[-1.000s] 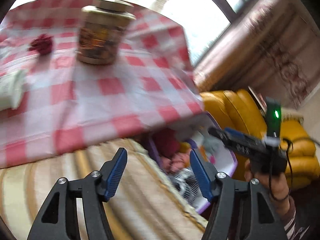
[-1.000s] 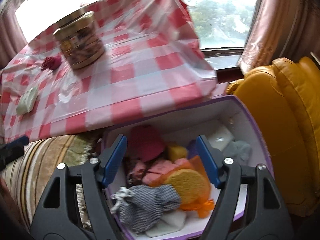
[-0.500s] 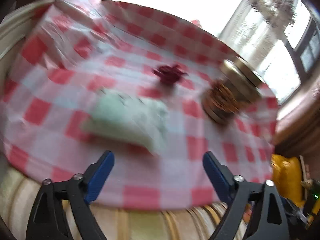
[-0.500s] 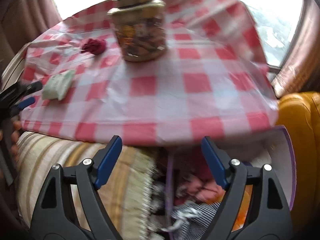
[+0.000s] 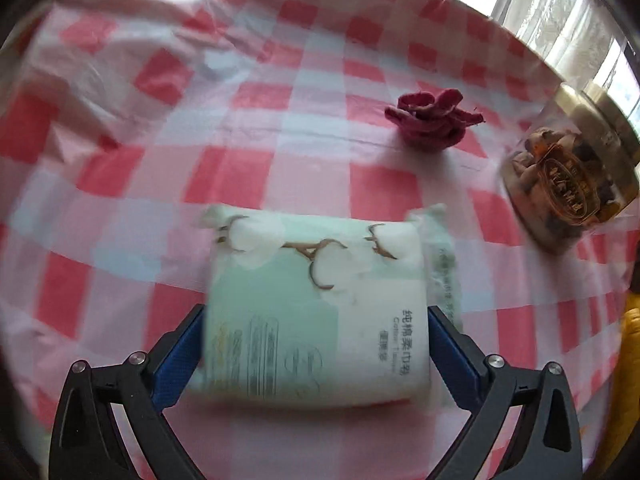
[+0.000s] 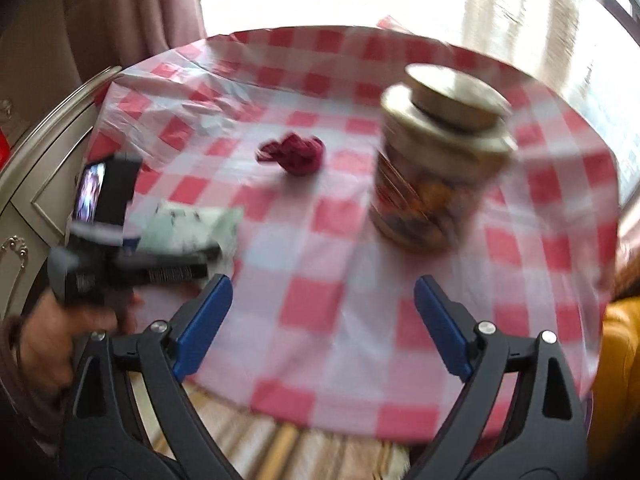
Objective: Organize soft objects
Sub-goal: 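Grasp the green tissue pack with the left gripper while the right grasps the dark pink cloth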
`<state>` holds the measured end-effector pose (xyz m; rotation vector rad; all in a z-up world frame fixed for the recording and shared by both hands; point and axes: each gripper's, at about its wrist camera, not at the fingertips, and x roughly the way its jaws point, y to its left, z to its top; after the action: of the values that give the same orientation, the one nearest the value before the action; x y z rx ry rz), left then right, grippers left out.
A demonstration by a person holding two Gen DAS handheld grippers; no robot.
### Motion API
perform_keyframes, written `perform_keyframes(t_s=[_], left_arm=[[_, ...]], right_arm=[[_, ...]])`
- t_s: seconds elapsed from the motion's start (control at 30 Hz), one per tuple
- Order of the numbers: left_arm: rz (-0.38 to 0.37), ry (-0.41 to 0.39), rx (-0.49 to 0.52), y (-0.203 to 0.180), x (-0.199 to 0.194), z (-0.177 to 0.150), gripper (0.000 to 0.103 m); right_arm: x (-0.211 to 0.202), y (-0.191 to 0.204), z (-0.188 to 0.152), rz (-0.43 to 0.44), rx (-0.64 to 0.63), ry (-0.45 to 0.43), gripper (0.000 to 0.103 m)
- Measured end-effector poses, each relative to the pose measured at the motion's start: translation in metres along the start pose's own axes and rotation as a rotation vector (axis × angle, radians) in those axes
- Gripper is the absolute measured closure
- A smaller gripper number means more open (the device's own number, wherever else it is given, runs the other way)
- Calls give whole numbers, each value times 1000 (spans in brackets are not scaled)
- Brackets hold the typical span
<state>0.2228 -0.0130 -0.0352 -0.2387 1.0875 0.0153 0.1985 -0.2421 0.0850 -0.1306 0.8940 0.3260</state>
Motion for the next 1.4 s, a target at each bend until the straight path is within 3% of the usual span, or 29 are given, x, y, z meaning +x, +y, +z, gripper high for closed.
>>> perform_keyframes(t_s=[0.1, 0.5, 0.8, 0.83, 0.87, 0.93, 1.03, 1.2, 1.4], left_arm=[[-15, -30, 10, 4, -4, 2, 7], [-12, -109, -43, 20, -11, -5, 8], [-39, -141, -116, 36, -17, -7, 8], [-41, -142, -121, 37, -17, -7, 8], [-42, -144, -123, 37, -17, -7, 8], [-42, -145, -125, 37, -18, -7, 8], [-43, -147, -132, 38, -18, -7, 8], [-39, -152, -143, 40, -20, -8, 8], [-27, -166, -125, 36, -29, -12, 8]], right_arm=[[26, 13, 24, 7, -9, 4, 9], [141, 63, 112, -77, -87, 14, 9], [213, 62, 124, -122, -106, 122, 9], [218, 62, 121, -118, -111, 136, 10], [222, 62, 117, -110, -114, 148, 18], [228, 62, 110, -105, -119, 172, 39], [224, 60, 102, -109, -136, 133, 58], [198, 53, 89, -80, -107, 90, 61], [146, 41, 52, -37, -70, 59, 61]])
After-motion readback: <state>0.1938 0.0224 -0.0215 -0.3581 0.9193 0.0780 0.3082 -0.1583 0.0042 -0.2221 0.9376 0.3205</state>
